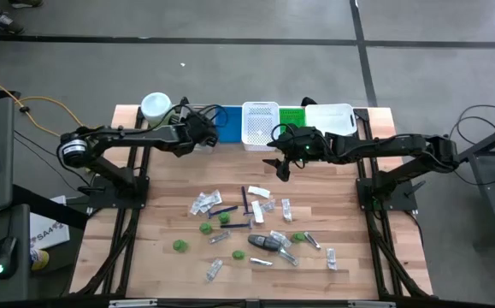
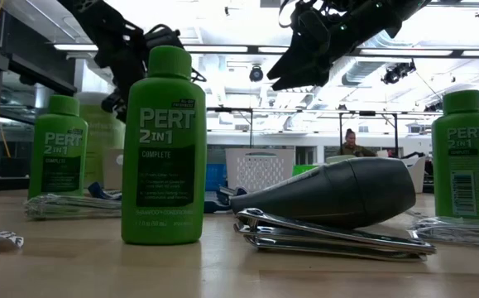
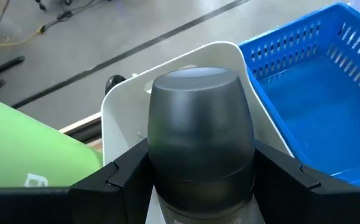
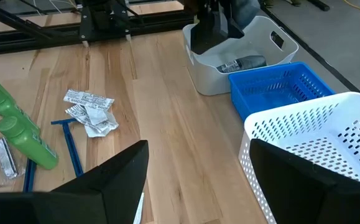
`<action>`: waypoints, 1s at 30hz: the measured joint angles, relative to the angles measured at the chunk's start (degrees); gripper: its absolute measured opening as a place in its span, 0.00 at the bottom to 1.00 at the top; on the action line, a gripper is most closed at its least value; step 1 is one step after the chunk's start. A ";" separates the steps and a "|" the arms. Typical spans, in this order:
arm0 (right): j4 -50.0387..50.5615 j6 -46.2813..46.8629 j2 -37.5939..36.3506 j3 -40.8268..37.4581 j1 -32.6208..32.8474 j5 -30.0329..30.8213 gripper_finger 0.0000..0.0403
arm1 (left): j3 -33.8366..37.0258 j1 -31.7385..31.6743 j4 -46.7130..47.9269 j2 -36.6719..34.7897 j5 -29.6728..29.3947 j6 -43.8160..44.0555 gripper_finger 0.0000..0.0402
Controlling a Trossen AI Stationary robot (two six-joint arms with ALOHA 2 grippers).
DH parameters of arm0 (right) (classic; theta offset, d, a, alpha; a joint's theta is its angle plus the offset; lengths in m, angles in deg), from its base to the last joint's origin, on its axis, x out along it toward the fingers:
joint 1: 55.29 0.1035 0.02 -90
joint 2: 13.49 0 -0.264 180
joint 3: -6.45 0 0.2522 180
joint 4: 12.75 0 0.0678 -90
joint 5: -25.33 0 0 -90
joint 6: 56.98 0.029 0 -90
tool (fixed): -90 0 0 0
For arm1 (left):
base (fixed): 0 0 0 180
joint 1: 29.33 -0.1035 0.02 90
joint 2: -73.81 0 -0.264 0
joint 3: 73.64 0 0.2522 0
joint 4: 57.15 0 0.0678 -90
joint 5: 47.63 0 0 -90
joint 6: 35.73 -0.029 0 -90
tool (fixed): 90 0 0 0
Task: Pick & Place Travel size toiletries
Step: Put the top gray deodorant into the gray bin, then put the gray deodorant into the gray bin
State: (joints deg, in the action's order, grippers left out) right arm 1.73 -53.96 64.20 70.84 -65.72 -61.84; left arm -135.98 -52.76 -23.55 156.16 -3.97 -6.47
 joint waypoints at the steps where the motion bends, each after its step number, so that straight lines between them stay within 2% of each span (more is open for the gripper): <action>1: 0.03 0.00 0.00 0.00 0.00 0.00 0.68 | 0.00 -0.11 0.09 0.02 0.71 -0.06 0.54; 4: 0.10 -0.02 0.00 0.00 0.00 0.00 0.68 | 0.00 -0.18 0.13 0.04 0.98 -0.31 0.56; 13: 0.95 0.41 0.00 0.00 0.00 0.00 0.68 | 0.00 -0.21 1.11 0.04 0.81 -0.57 0.71; 18: 2.78 1.23 0.00 0.00 0.00 0.00 0.68 | 0.00 0.00 1.77 -1.62 1.16 -1.03 0.73; 25: 5.14 1.95 -1.14 0.04 0.89 0.00 0.68 | -0.02 1.95 1.73 -8.52 10.08 -9.09 0.74; 30: 6.12 1.13 -1.33 0.04 4.16 -1.23 0.68 | -0.02 6.24 4.03 -12.70 11.59 -11.41 0.74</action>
State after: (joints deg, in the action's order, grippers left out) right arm 7.85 -52.83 62.87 70.88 -61.56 -63.08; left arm -136.00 -46.52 -19.52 143.46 7.61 -17.89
